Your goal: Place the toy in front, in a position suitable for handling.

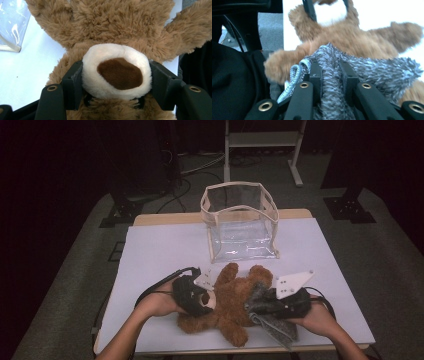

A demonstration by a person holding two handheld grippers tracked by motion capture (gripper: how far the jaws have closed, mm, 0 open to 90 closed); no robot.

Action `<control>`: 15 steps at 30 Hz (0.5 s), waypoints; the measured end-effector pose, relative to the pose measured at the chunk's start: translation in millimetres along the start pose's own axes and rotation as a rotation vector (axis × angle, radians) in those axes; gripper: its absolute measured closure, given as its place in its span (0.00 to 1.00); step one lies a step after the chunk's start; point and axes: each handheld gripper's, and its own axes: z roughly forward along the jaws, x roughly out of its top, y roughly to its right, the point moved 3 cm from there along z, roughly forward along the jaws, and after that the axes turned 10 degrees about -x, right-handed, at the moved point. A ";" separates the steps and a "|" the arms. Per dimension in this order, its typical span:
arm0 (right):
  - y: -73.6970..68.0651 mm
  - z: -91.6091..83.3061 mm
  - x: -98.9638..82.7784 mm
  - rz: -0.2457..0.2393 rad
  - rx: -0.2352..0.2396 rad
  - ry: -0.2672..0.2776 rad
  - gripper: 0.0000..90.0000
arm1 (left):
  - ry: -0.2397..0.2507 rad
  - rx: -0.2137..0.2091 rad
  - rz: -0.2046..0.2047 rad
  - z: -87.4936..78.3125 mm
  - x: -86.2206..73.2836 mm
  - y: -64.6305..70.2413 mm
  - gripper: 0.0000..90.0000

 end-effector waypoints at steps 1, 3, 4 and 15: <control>-0.7 3.8 2.2 -0.011 0.006 -0.007 0.83 | 0.004 0.000 -0.002 -0.3 -1.8 0.4 0.39; -0.8 6.9 0.9 -0.011 0.017 -0.014 0.83 | 0.018 -0.006 -0.003 -1.1 -4.3 0.1 0.39; -0.3 5.7 -1.9 0.005 0.020 -0.010 0.83 | 0.024 -0.008 -0.006 -1.3 -5.3 0.3 0.39; 0.5 -21.3 -58.6 0.127 -0.026 -0.078 0.83 | 0.016 -0.005 0.009 -1.4 -4.4 3.2 0.39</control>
